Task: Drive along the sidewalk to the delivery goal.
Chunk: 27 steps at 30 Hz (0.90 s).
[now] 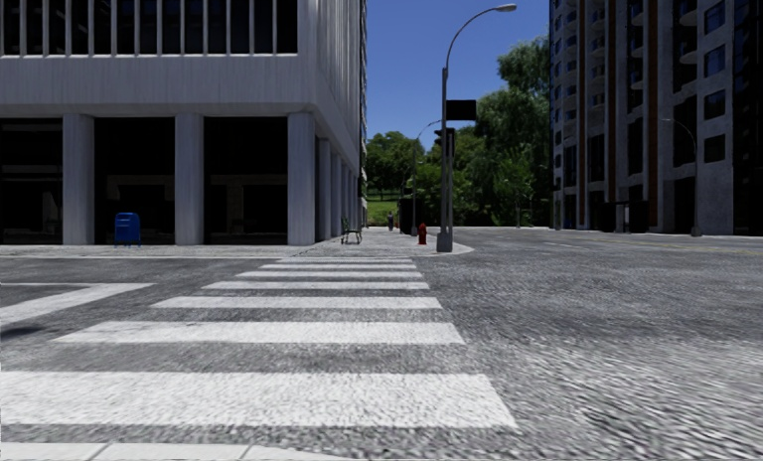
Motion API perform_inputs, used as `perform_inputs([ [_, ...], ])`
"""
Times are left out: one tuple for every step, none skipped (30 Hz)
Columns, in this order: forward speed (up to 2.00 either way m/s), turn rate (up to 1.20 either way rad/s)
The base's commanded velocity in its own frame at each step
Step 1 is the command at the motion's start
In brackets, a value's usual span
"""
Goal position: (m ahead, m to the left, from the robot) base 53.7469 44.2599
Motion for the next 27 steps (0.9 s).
perform_inputs([
  [2.00, 0.19],
  [2.00, 0.19],
  [2.00, 0.19],
  [2.00, 0.19],
  [2.00, 0.19],
  [2.00, 0.19],
  [2.00, 0.19],
  [2.00, 0.19],
  [2.00, 0.19],
  [2.00, 0.19],
  [2.00, 0.19],
  [1.97, 0.23],
  [1.97, 0.23],
  [1.91, 0.28],
  [1.78, 0.17],
  [1.63, 0.05],
  [1.63, 0.05],
  [1.55, 0.02],
  [1.49, 0.01],
  [1.49, 0.01],
  [1.47, 0.00],
  [1.47, 0.00],
  [1.47, 0.00],
  [1.47, 0.00],
  [1.47, 0.00],
  [1.47, 0.00],
  [1.47, 0.00],
])
